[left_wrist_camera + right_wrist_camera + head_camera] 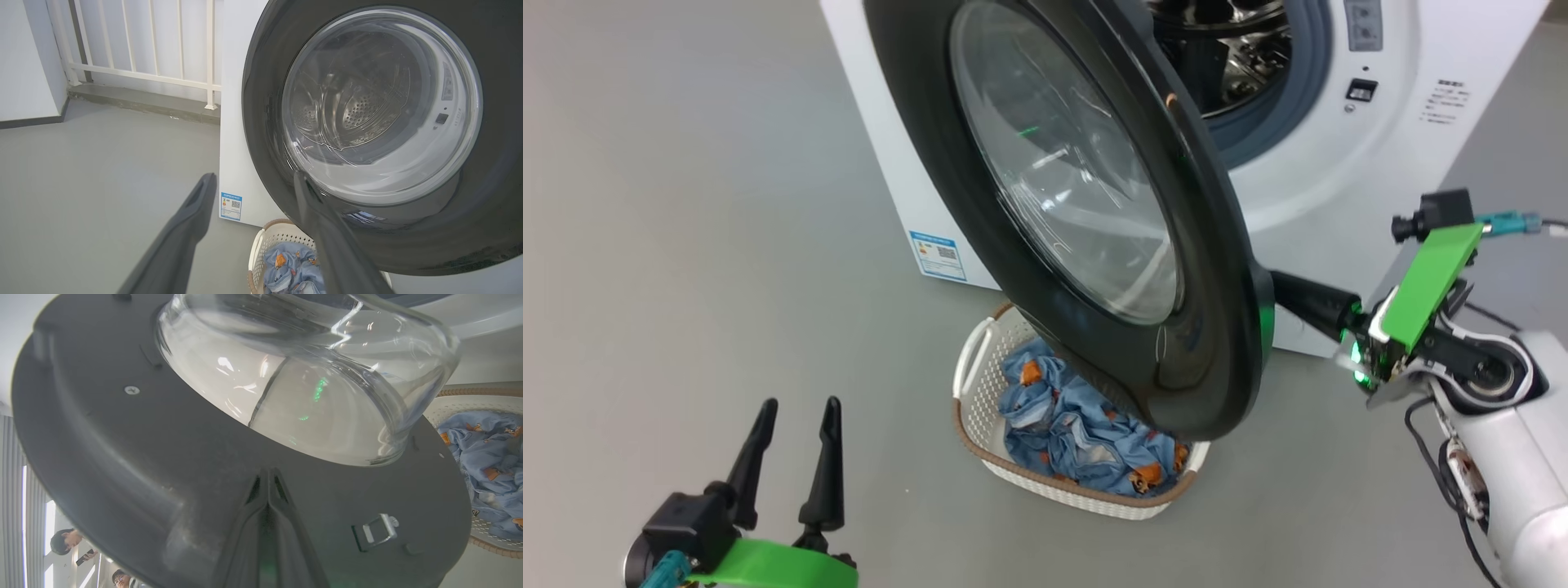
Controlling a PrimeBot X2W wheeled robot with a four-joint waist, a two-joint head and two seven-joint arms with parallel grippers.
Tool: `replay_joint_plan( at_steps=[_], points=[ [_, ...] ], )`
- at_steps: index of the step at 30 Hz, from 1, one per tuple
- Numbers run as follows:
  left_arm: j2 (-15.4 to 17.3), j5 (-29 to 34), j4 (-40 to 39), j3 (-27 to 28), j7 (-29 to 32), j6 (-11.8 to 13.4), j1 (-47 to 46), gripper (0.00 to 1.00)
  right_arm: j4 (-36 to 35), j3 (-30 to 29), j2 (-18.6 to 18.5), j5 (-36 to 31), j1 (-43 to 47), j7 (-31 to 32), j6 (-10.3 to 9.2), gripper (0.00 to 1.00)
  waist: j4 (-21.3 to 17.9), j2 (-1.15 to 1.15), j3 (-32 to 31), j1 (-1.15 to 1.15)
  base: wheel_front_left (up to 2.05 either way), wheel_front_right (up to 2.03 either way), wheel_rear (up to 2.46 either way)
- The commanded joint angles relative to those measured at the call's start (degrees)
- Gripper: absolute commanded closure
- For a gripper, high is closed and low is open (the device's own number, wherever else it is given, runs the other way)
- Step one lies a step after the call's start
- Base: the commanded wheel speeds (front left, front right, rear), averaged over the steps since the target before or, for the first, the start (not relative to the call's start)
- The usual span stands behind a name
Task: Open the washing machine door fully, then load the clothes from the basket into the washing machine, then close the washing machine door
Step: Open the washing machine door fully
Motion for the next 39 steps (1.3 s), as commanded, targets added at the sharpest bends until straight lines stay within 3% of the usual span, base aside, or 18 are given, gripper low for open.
replay_joint_plan(
  at_steps=[1,26,39],
  points=[
    [1.3,0.3,-1.0,1.9,-0.5,-0.1,-0.2,0.00,-2.2,0.8,0.6,0.5,1.5,0.4,0.11,1.00,1.3,0.00,-1.0,0.00,0.00,0.00,0.00],
    [1.9,0.2,-0.3,1.7,-0.5,-0.2,2.1,0.00,-6.8,1.1,4.9,0.7,10.1,1.5,0.11,1.00,9.3,0.00,-5.3,0.00,0.00,0.00,0.00],
    [2.1,0.0,-0.3,1.5,-0.5,-0.2,2.2,0.00,-7.2,1.0,6.4,0.2,10.5,2.1,0.11,1.00,11.4,0.00,-5.4,0.00,0.00,0.00,0.00]
  ],
)
